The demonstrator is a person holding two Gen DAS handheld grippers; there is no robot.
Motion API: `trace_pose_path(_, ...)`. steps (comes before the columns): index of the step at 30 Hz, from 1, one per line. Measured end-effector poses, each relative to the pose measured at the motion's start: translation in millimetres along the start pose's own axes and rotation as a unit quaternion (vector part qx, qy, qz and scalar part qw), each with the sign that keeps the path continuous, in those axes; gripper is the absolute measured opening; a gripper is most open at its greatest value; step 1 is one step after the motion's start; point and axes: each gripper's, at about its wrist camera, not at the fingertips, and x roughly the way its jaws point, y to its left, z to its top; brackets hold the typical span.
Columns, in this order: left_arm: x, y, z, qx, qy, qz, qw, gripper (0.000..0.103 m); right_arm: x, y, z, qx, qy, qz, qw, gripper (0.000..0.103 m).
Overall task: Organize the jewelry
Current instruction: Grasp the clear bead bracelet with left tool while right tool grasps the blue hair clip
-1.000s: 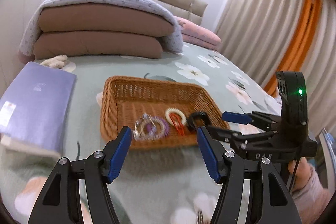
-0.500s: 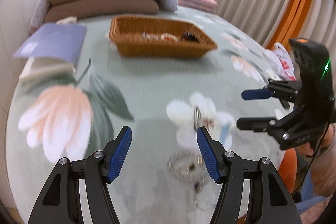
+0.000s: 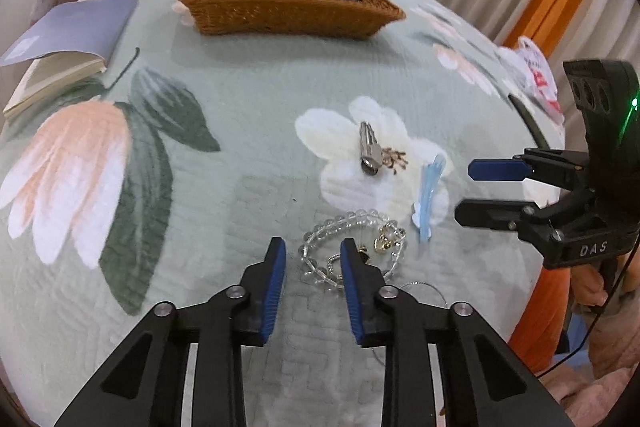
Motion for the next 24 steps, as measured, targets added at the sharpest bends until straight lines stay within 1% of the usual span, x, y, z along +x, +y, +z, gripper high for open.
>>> trace_pose_path(2, 6, 0, 1, 0.005, 0.013, 0.006, 0.9999, 0.026, 5, 0, 1, 0.013, 0.0, 0.0, 1.0, 0.052)
trace_pose_path(3, 7, -1, 2, 0.01, 0.016, 0.008, 0.9998, 0.026, 8, 0, 2, 0.017, 0.0, -0.002, 1.0, 0.05)
trace_pose_path(8, 11, -6, 8, 0.024, 0.027, 0.017, 0.9992, 0.026, 22, 6, 9, 0.028, -0.003, -0.013, 1.0, 0.046)
trace_pose_path(13, 15, -13, 11, 0.042, 0.029, 0.03, 0.9982, 0.025, 32, 10, 16, 0.039, -0.013, -0.025, 0.999, 0.045)
trace_pose_path(14, 16, -15, 12, 0.045, 0.028, 0.034, 0.998, 0.023, 34, 11, 16, 0.04, -0.015, -0.027, 0.999, 0.041)
trace_pose_path(15, 17, -16, 13, 0.047, 0.027, 0.035, 0.9979, 0.021, 36, 13, 18, 0.039, -0.017, -0.032, 0.999, 0.036)
trace_pose_path(17, 18, -17, 13, 0.051, 0.026, 0.041, 0.9975, 0.012, 39, 16, 17, 0.033, -0.022, -0.047, 0.998, 0.03)
trace_pose_path(19, 19, -20, 13, 0.058, 0.024, 0.042, 0.9972, 0.008, 40, 19, 16, 0.027, -0.032, -0.054, 0.998, 0.027)
trace_pose_path(22, 18, -21, 12, 0.061, 0.02, 0.048, 0.9968, 0.007, 40, 22, 15, 0.018, -0.041, -0.054, 0.997, 0.021)
trace_pose_path(24, 17, -19, 12, 0.053, 0.016, 0.044, 0.9975, 0.007, 38, 22, 13, 0.016, -0.046, -0.046, 0.998, 0.014)
